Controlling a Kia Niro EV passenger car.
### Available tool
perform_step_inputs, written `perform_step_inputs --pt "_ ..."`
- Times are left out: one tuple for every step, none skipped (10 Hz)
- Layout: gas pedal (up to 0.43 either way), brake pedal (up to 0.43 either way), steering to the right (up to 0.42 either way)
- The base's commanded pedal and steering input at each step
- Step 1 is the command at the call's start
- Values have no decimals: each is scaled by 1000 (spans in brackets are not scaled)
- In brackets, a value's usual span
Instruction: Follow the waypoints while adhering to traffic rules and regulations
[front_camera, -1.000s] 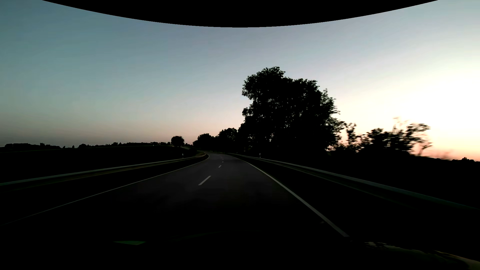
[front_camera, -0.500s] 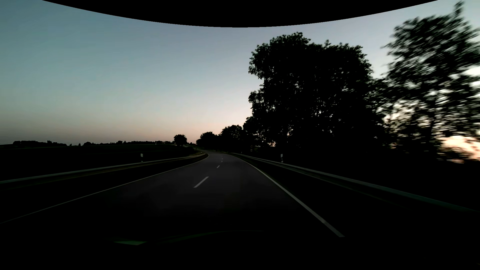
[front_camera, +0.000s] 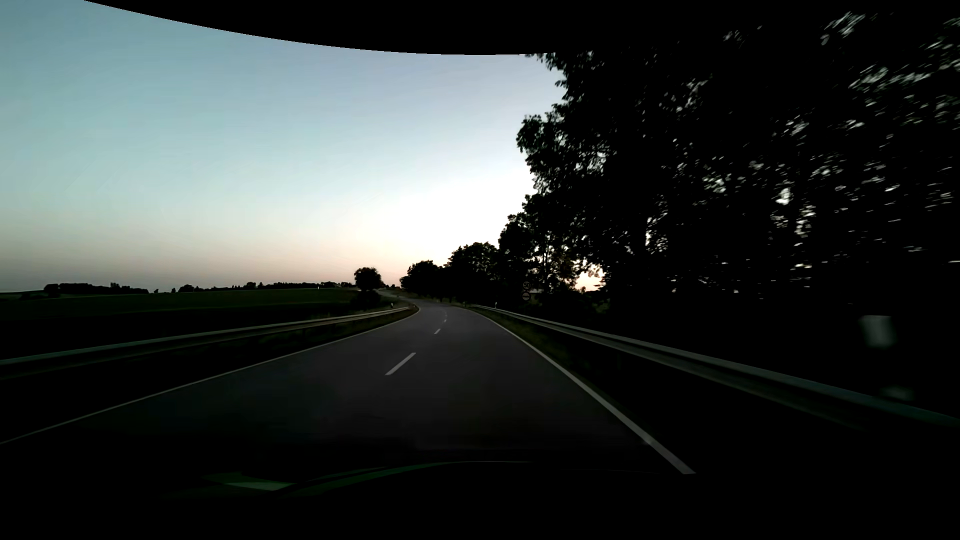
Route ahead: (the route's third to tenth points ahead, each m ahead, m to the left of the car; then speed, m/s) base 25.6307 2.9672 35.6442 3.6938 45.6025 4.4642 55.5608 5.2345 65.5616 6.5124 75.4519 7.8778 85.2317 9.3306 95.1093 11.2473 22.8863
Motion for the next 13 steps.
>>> perform_step_inputs --pt "0 311 -13" --pt "0 311 -14" --pt "0 311 -13" --pt "0 311 -13" --pt "0 311 -12" --pt "0 311 -11" --pt "0 311 -11" --pt "0 311 -10" --pt "0 305 -10" --pt "0 311 -10" --pt "0 305 -10" --pt "0 299 -8" --pt "0 299 -7"
